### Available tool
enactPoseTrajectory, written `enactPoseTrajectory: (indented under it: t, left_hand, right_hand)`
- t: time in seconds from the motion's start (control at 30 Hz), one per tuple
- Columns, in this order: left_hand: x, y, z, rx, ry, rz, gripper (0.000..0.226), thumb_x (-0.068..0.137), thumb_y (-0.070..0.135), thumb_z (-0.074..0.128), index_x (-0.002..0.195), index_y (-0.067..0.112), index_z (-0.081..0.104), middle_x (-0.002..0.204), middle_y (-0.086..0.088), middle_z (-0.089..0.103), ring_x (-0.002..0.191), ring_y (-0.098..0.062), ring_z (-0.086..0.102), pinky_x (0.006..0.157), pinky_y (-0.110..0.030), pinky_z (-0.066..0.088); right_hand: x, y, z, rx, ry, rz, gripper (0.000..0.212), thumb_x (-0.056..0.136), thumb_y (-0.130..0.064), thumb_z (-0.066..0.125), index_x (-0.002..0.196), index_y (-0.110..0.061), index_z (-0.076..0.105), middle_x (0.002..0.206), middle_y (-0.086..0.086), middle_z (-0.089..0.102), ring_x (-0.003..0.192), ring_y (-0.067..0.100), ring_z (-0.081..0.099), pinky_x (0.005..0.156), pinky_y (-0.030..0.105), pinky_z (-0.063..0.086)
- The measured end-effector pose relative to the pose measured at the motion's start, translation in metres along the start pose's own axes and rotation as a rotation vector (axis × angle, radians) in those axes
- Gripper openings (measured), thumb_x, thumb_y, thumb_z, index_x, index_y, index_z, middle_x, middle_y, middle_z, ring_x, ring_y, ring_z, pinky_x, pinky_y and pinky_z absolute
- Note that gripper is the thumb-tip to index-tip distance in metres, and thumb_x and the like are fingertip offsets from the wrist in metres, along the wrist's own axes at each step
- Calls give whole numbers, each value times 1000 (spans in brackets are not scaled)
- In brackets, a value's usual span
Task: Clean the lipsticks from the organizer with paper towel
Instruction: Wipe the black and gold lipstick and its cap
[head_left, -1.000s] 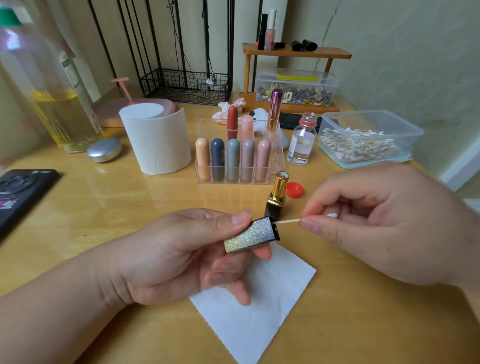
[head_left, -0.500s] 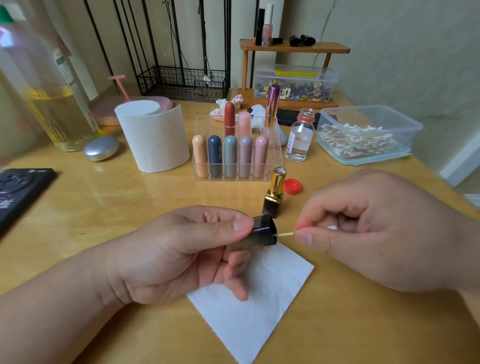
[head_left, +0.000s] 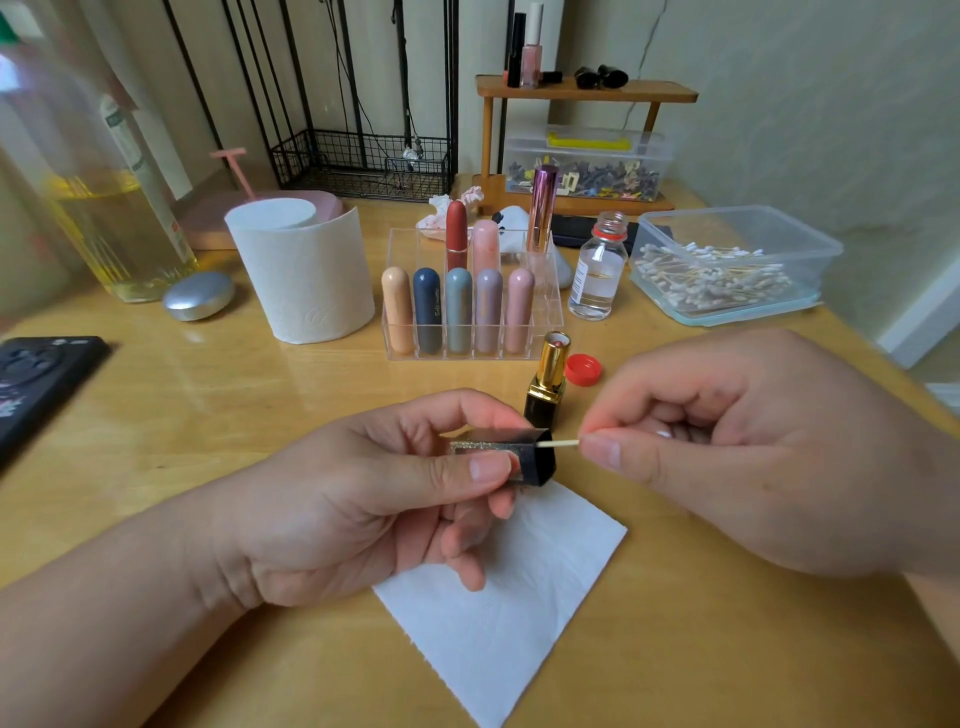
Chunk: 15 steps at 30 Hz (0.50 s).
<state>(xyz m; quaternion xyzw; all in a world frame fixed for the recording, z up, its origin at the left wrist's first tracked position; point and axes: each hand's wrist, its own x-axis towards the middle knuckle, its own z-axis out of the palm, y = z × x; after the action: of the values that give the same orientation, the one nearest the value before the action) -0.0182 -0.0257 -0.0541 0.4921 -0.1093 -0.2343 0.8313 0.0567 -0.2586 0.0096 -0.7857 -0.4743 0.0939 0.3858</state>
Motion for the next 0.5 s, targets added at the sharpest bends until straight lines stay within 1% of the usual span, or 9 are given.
enactPoseTrajectory:
  t: [0.1, 0.2, 0.3, 0.37, 0.5]
  left_hand:
    - [0, 0, -1, -16, 4, 5, 33, 90, 7, 69, 121, 8, 60, 84, -17, 54, 56, -17, 46, 60, -35, 52]
    - [0, 0, -1, -17, 2, 7, 34, 90, 7, 69, 123, 7, 60, 86, -18, 54, 56, -16, 47, 60, -34, 51]
    - [0, 1, 0, -25, -8, -7, 39, 92, 15, 67, 128, 2, 58, 91, -19, 57, 61, -18, 48, 61, -34, 52]
    - [0, 1, 0, -43, 4, -22, 43, 94, 21, 65, 129, -2, 55, 93, -20, 58, 62, -20, 48, 62, -34, 52]
    - [0, 1, 0, -56, 24, -18, 30, 91, 15, 68, 119, 3, 61, 89, -17, 61, 60, -18, 51, 61, -34, 52]
  right_hand:
    - [0, 0, -1, -52, 49, -11, 9, 84, -24, 66, 76, -21, 71, 57, -7, 54, 49, 4, 48, 48, 9, 33]
    - [1, 0, -1, -173, 61, -14, 11, 84, -25, 65, 75, -23, 70, 59, -7, 56, 51, 8, 49, 46, 12, 34]
    - [1, -1, -1, -219, 66, -10, 11, 84, -26, 65, 74, -22, 69, 60, -4, 57, 52, 10, 49, 45, 17, 35]
    - [1, -2, -1, -242, 55, -16, 12, 84, -26, 65, 73, -23, 69, 60, -4, 57, 52, 12, 50, 44, 18, 36]
    - [0, -5, -1, -277, 39, -43, 12, 84, -22, 65, 72, -23, 69, 58, -5, 56, 53, 10, 50, 45, 13, 33]
